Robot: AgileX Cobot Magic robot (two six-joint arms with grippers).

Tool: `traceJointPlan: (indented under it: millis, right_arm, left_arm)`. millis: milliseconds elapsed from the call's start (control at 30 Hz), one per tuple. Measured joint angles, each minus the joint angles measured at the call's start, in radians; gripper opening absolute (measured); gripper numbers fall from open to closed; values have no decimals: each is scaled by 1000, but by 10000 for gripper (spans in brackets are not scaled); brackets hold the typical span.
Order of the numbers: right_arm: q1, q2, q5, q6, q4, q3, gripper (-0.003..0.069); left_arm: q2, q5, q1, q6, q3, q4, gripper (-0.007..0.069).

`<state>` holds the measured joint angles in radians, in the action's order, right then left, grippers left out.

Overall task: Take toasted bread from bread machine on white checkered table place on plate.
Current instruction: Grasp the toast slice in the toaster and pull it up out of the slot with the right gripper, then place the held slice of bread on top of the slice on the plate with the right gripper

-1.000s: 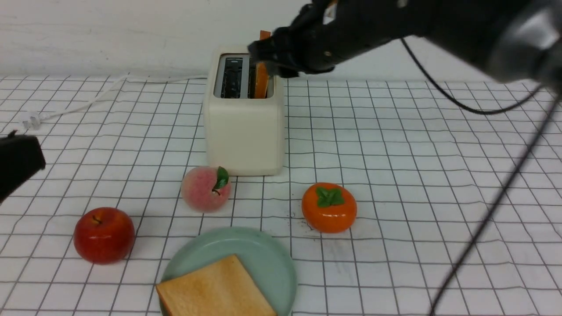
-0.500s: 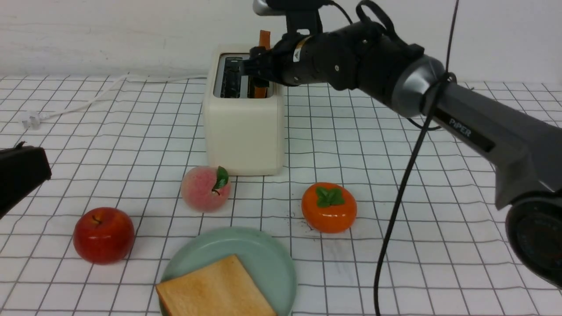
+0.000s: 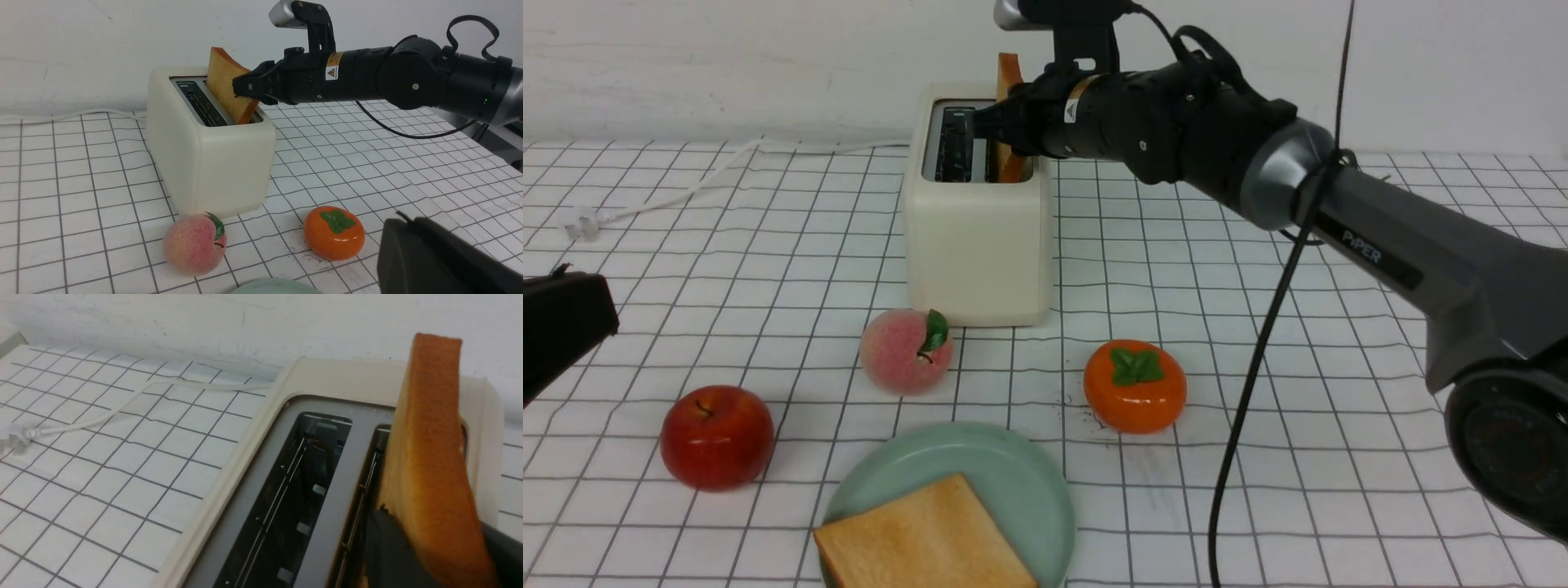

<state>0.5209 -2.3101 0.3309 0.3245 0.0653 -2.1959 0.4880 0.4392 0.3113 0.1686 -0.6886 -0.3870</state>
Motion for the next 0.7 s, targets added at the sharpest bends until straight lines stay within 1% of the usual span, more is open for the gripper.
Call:
traceJointPlan:
  millis: [67, 233, 367, 467, 500, 533, 567, 600, 633, 700]
  right_arm:
    - [-1, 5, 6, 1, -2, 0, 129]
    - [-2, 31, 20, 1, -2, 0, 129]
    - [-2, 102, 57, 1, -7, 0, 129]
    - [2, 206, 170, -16, -10, 0, 127]
    - [2, 213, 170, -20, -10, 0, 127]
    - [11, 272, 264, -62, -10, 0, 127]
    - [12, 279, 275, -69, -11, -1, 127]
    - [25, 347, 384, -143, -29, -2, 127]
    - [26, 354, 397, -152, -31, -2, 127]
    - [39, 439, 552, -252, -74, -3, 127]
  left_arm:
    - [0, 0, 0, 0, 0, 0, -13]
    - [0, 0, 0, 0, 0, 0, -13]
    - [0, 0, 0, 0, 0, 0, -13]
    - [0, 12, 0, 0, 0, 0, -13]
    - [0, 13, 0, 0, 0, 0, -13]
    - [0, 24, 0, 0, 0, 0, -13]
    - [0, 26, 0, 0, 0, 0, -13]
    - [0, 37, 0, 0, 0, 0, -13]
    - [0, 38, 0, 0, 0, 0, -13]
    - [0, 56, 0, 0, 0, 0, -13]
